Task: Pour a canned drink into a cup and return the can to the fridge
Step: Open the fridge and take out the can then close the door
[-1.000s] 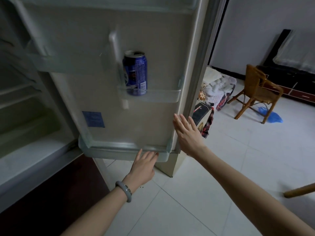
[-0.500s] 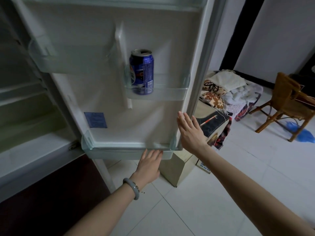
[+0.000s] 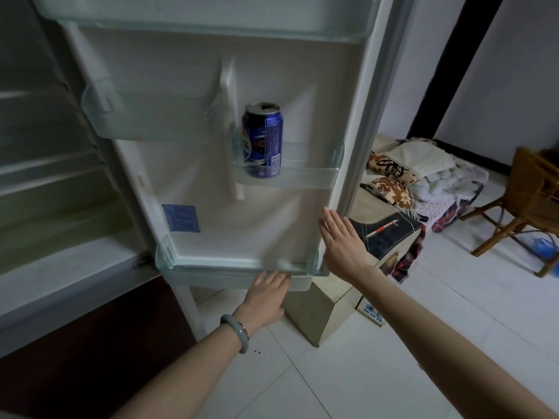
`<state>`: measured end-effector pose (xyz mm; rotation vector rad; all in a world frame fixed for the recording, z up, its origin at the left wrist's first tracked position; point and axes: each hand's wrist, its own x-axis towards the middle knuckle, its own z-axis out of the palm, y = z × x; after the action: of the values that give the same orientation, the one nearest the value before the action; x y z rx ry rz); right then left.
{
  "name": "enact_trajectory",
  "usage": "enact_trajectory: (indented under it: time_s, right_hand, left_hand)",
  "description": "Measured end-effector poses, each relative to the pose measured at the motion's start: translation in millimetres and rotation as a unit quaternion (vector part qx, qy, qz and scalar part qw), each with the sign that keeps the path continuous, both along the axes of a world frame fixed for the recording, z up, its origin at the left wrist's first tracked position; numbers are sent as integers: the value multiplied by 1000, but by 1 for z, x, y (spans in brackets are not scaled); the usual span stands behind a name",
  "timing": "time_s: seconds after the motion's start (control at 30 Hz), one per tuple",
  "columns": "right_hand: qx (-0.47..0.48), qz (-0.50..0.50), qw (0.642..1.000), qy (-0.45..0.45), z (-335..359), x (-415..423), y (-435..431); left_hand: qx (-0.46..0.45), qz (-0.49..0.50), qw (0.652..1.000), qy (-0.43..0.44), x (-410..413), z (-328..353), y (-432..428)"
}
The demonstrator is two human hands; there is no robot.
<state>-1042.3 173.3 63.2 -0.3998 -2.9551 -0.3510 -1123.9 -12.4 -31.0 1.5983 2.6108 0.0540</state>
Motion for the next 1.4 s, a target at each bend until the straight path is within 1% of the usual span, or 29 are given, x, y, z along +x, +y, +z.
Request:
enact_trajectory:
  time_s: [0.1, 0.2, 0.3, 0.37, 0.43, 0.53, 0.6, 0.67, 0.73, 0.87, 0.97, 1.03, 1.2, 1.27, 1.4]
  right_hand:
    - [-79, 22, 997, 13, 16, 5, -14]
    - [-166, 40, 985, -1, 44, 11, -32]
    - [-187, 55, 980, -35, 84, 14, -50]
    - [-183, 80, 979, -28, 114, 14, -62]
    - [-192, 105, 976, 17, 145, 13, -72]
    - [-225, 133, 960, 100, 184, 8, -83]
    - [-244, 136, 947, 158, 201, 1, -82]
    - [-263, 123, 933, 211, 211, -9, -77]
    - [-293, 98, 922, 233, 217, -22, -69]
    - [-368, 40, 905, 208, 219, -49, -55]
    - [-434, 11, 886, 166, 213, -65, -50]
    - [-470, 6, 870, 147, 207, -72, -48]
    - [-503, 44, 855, 120, 201, -77, -46]
    - [-510, 55, 849, 126, 201, -78, -46]
    - [-498, 63, 857, 120, 199, -79, -44]
  left_hand:
    - [17, 14, 999, -26, -13, 14, -14]
    - [48, 41, 993, -100, -29, 45, -32]
    - [106, 68, 979, -158, -46, 92, -52]
    - [154, 84, 966, -191, -54, 129, -68]
    - [213, 87, 947, -222, -57, 170, -80]
    - [323, 72, 912, -241, -58, 231, -90]
    - [383, 64, 888, -245, -57, 262, -92]
    - [418, 61, 872, -245, -58, 284, -87]
    - [423, 65, 867, -257, -59, 295, -74]
    - [396, 89, 866, -292, -66, 298, -37]
    - [386, 136, 880, -242, -76, 292, -10]
    - [391, 172, 878, -214, -82, 286, 2]
    - [415, 215, 862, -197, -86, 277, 18]
    - [419, 227, 862, -174, -84, 277, 19]
    - [407, 235, 871, -144, -83, 281, 20]
